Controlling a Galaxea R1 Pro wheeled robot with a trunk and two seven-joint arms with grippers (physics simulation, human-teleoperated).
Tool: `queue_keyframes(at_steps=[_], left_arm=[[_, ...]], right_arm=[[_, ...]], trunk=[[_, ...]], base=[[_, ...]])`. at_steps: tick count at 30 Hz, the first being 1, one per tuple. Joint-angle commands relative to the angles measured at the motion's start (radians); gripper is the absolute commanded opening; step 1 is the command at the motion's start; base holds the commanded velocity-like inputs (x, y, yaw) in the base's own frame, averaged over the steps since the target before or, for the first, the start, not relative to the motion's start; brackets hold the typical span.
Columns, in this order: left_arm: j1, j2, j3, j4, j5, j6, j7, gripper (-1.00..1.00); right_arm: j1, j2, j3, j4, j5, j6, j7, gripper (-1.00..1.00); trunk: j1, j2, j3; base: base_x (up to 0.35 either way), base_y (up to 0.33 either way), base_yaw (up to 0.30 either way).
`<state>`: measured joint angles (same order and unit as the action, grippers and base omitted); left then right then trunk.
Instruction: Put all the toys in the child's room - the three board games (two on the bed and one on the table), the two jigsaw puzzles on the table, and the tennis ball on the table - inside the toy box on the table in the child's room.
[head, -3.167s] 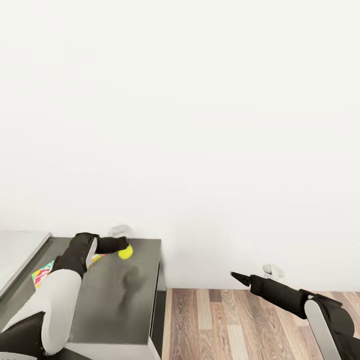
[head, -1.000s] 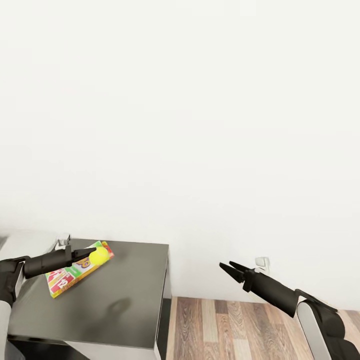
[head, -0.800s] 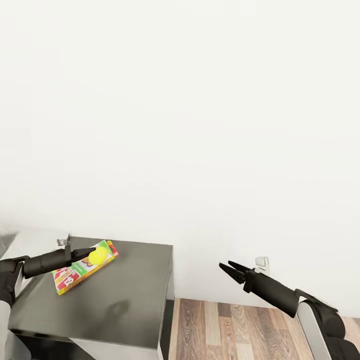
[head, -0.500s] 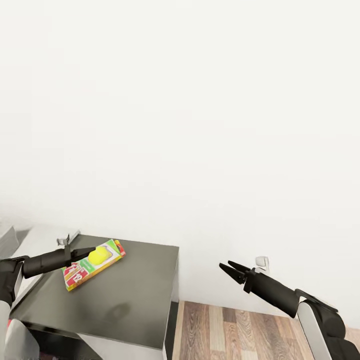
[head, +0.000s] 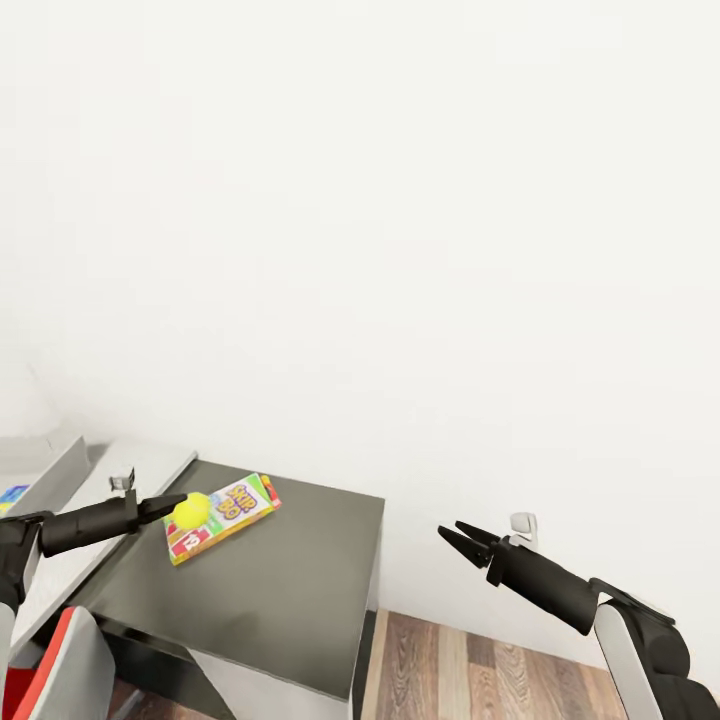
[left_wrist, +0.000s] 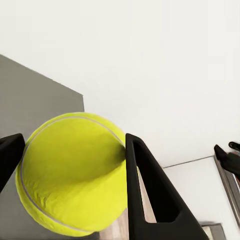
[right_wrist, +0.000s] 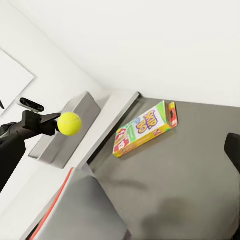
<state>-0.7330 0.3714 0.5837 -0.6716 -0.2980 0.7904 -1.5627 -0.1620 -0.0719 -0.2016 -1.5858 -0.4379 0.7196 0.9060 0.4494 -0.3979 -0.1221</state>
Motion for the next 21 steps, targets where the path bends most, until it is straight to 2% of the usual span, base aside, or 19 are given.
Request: queue_keyframes(at_steps=[1,5,10,16,21], left_arm=[[-0.002,-0.001,0.004,0.000,-0.010,0.009,-0.008,-1.00],[-0.002,0.000,0.005,0.000,-0.010,0.009,-0.008,-1.00],[-0.002,0.000,0.004,0.000,-0.010,0.009,-0.008,-1.00],[-0.002,0.000,0.004,0.000,-0.010,0.008,-0.008,-1.00],[-0.002,0.000,0.004,0.000,-0.007,0.006,-0.008,-1.00]], right_arm=[[-0.001,0.000,-0.001,0.000,-0.004,0.006,0.001,1.00],[-0.001,0.000,-0.001,0.000,-0.003,0.006,0.000,1.00],[-0.001,0.000,-0.001,0.000,-0.002,0.006,-0.001,1.00],[-0.001,0.000,-0.001,0.000,-0.002,0.006,-0.001,1.00],[-0.001,0.000,-0.001,0.000,-0.002,0.006,-0.001,1.00]], trunk=[[0.001,-0.002,-0.001],[0.001,-0.002,0.001],[0.001,-0.002,0.003],[0.001,-0.002,0.004],[0.001,-0.002,0.004]], base=[[-0.006,0.000,0.264],[-0.046,0.045,0.268],[-0.037,0.202,0.275],[0.103,0.212,0.279],[0.043,0.061,0.282]])
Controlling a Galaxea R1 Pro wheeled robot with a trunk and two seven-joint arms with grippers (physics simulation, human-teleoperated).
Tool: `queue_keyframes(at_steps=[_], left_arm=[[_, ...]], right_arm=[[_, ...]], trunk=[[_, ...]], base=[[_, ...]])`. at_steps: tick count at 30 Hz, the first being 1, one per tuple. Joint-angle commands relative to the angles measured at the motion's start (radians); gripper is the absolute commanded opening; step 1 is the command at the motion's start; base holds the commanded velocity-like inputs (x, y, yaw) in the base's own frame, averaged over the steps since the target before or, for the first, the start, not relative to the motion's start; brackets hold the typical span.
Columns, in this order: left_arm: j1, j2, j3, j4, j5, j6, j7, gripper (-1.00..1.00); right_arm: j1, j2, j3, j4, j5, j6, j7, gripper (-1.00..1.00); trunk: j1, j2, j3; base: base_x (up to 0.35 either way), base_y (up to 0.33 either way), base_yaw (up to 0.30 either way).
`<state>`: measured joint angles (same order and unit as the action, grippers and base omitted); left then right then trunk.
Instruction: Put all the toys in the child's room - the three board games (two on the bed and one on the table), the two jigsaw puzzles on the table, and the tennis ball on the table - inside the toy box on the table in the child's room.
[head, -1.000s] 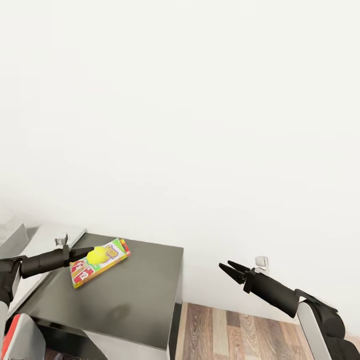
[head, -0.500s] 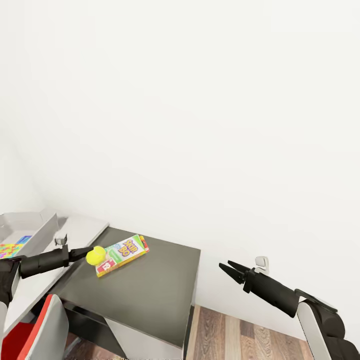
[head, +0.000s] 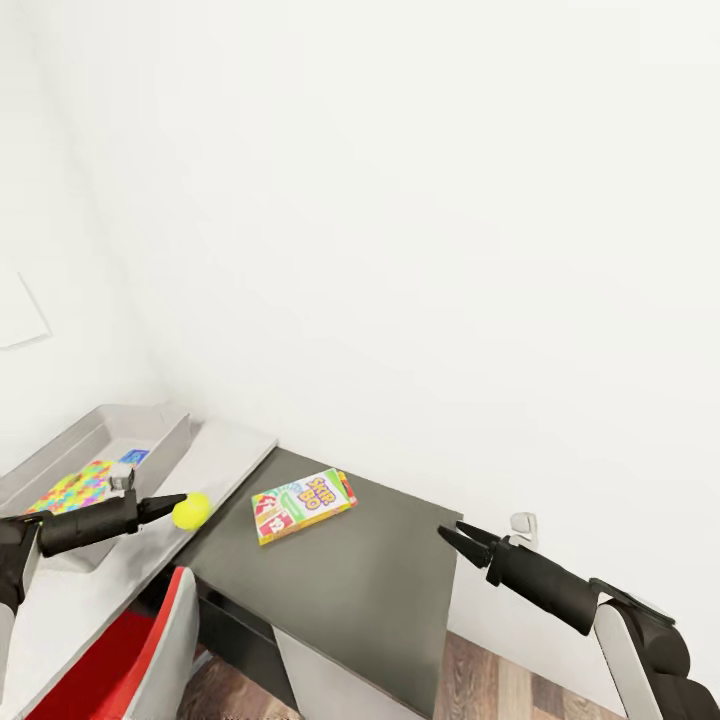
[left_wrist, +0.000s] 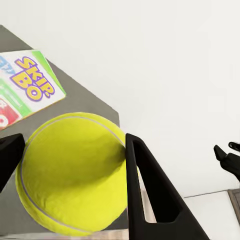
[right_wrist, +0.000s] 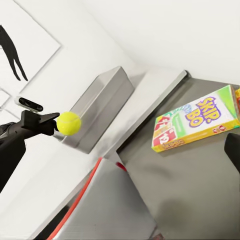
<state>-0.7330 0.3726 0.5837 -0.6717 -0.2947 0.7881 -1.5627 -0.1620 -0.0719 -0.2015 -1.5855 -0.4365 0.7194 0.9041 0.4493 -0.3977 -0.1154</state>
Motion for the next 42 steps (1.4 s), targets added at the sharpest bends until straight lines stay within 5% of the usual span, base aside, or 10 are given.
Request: queue_keyframes(at_steps=[1,42], left_arm=[[-0.002,-0.001,0.004,0.000,-0.007,0.008,-0.008,-1.00],[-0.002,0.014,0.001,-0.001,0.009,0.001,-0.008,-1.00]], right_arm=[[-0.001,0.000,-0.001,0.000,-0.004,0.006,0.001,1.00],[-0.001,-0.001,-0.001,0.001,-0.004,0.005,0.009,1.00]], trunk=[[0.001,-0.002,-0.002],[0.001,-0.002,-0.009]], base=[[0.019,0.055,0.283],[0.074,0.144,0.047]])
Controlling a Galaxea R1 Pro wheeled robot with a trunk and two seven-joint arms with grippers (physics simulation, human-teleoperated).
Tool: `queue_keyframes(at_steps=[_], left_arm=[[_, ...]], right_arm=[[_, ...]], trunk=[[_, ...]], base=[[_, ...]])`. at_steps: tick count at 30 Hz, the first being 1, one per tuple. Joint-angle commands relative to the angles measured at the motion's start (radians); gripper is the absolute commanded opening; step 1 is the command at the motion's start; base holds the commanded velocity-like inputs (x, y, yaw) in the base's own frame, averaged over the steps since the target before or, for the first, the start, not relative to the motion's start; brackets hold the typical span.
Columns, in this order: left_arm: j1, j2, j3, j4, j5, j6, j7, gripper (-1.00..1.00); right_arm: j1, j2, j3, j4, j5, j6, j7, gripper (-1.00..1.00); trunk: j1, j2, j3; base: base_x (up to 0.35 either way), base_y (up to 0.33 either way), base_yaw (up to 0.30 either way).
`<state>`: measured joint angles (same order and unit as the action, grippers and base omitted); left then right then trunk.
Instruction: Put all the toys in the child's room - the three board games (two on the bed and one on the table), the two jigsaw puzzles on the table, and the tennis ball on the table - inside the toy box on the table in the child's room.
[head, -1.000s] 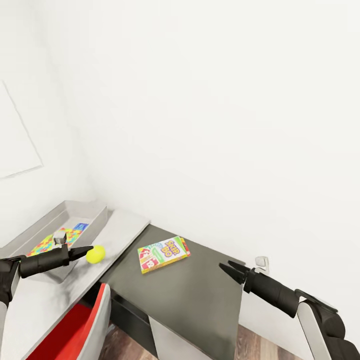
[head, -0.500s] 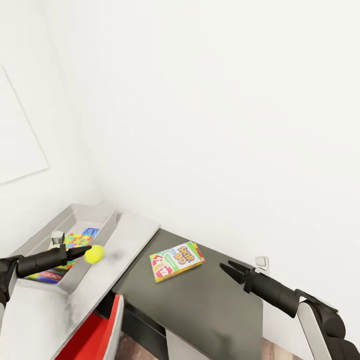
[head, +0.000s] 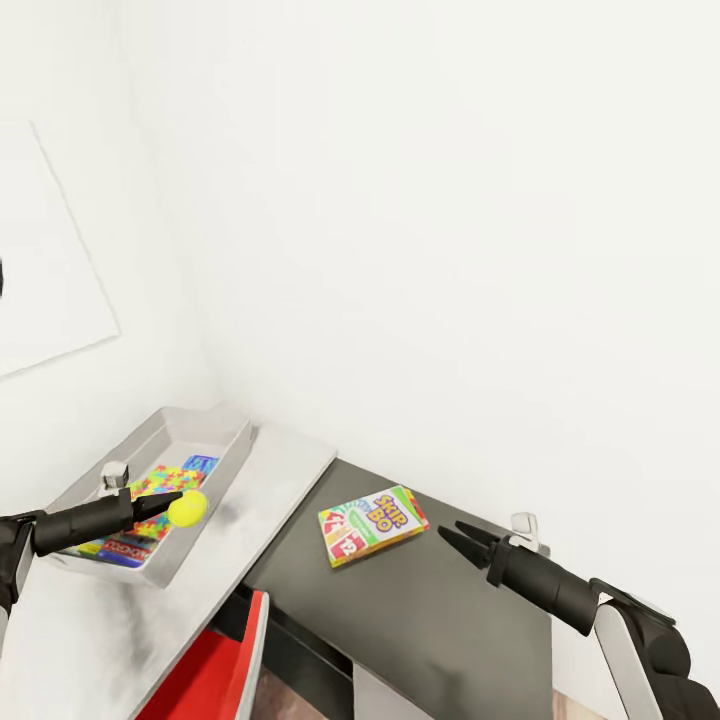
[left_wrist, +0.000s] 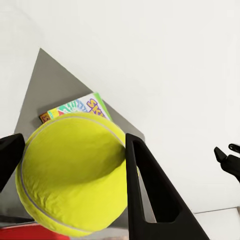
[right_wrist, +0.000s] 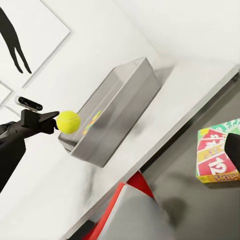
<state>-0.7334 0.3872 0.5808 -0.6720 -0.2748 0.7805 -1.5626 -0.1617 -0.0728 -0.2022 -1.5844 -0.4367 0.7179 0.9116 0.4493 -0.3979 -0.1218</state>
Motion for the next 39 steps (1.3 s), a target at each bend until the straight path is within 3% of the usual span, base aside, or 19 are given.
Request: queue_keyframes(at_steps=[1,39], left_arm=[[-0.001,-0.001,0.004,-0.001,-0.011,0.009,-0.008,-1.00],[-0.001,-0.002,0.002,-0.001,-0.011,0.008,-0.008,-1.00]], right_arm=[[-0.001,0.000,-0.001,-0.001,-0.004,0.006,0.001,1.00],[-0.001,0.001,0.000,0.000,-0.004,0.008,0.001,1.00]], trunk=[[0.001,-0.002,-0.002],[0.001,-0.002,-0.002]], base=[[0.055,0.176,0.007],[0.063,0.052,0.000]])
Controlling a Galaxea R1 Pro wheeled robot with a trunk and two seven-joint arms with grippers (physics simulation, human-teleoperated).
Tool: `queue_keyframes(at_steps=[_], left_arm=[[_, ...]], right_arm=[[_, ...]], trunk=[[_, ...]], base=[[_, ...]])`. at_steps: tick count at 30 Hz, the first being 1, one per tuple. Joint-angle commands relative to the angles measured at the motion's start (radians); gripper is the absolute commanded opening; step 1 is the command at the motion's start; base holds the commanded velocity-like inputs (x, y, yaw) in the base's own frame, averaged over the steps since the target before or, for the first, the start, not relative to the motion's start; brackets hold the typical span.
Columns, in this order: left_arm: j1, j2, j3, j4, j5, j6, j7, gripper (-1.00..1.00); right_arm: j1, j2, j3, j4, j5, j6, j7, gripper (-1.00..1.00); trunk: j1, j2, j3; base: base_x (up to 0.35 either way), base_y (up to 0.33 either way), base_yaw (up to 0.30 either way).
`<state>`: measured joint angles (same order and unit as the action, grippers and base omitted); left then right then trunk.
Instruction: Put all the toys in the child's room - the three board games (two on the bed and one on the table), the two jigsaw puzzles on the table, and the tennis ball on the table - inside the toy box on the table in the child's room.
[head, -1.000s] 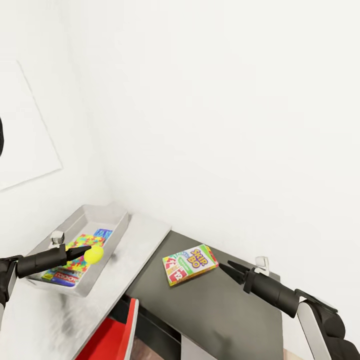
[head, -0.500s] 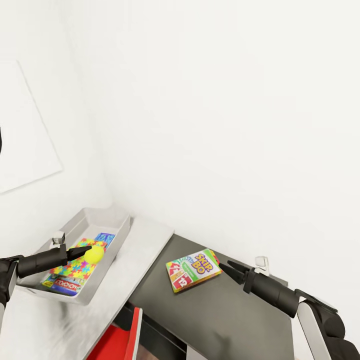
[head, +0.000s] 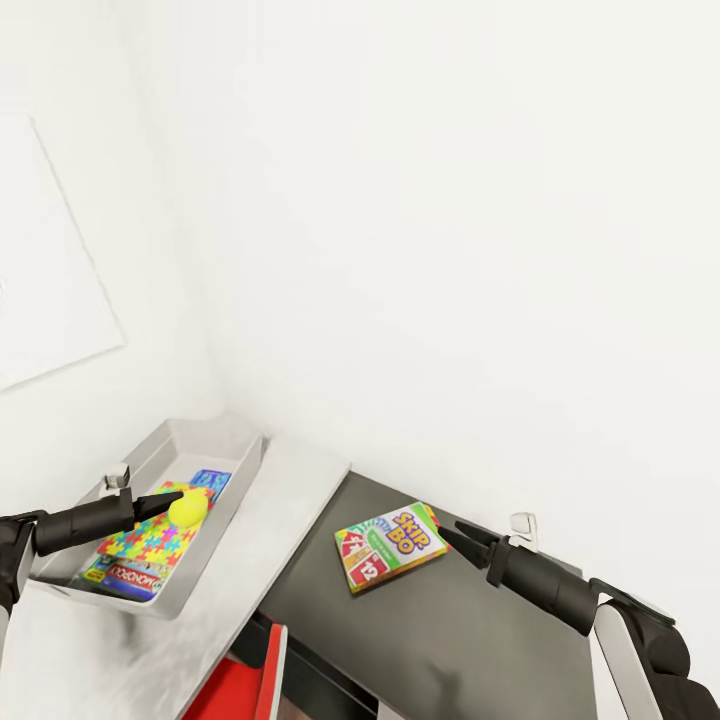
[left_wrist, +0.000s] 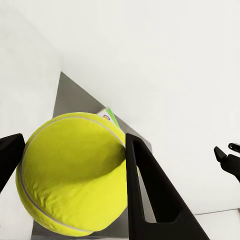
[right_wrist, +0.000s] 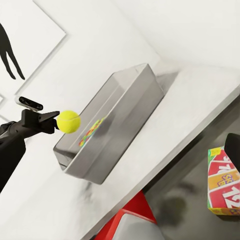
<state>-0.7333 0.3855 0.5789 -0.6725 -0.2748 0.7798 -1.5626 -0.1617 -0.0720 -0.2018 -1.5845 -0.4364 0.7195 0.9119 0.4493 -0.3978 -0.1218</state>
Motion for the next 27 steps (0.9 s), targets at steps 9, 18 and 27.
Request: queue_keyframes(at_steps=[9,18,27], left_arm=[[-0.001,0.000,0.004,-0.001,-0.011,0.008,-0.008,-1.00],[-0.001,0.000,0.005,0.000,-0.011,0.007,-0.008,-1.00],[-0.001,-0.002,0.006,-0.001,-0.011,0.007,-0.008,-1.00]], right_arm=[[-0.001,0.000,-0.002,0.000,-0.004,0.006,0.002,1.00],[-0.001,-0.002,-0.006,-0.001,-0.005,0.009,0.003,1.00],[-0.001,-0.002,-0.007,-0.002,-0.005,0.008,0.004,1.00]], trunk=[[0.001,-0.002,-0.002],[0.001,-0.002,-0.002],[0.001,-0.002,-0.002]], base=[[0.004,0.002,0.000],[0.000,0.000,0.000],[0.000,0.000,0.046]])
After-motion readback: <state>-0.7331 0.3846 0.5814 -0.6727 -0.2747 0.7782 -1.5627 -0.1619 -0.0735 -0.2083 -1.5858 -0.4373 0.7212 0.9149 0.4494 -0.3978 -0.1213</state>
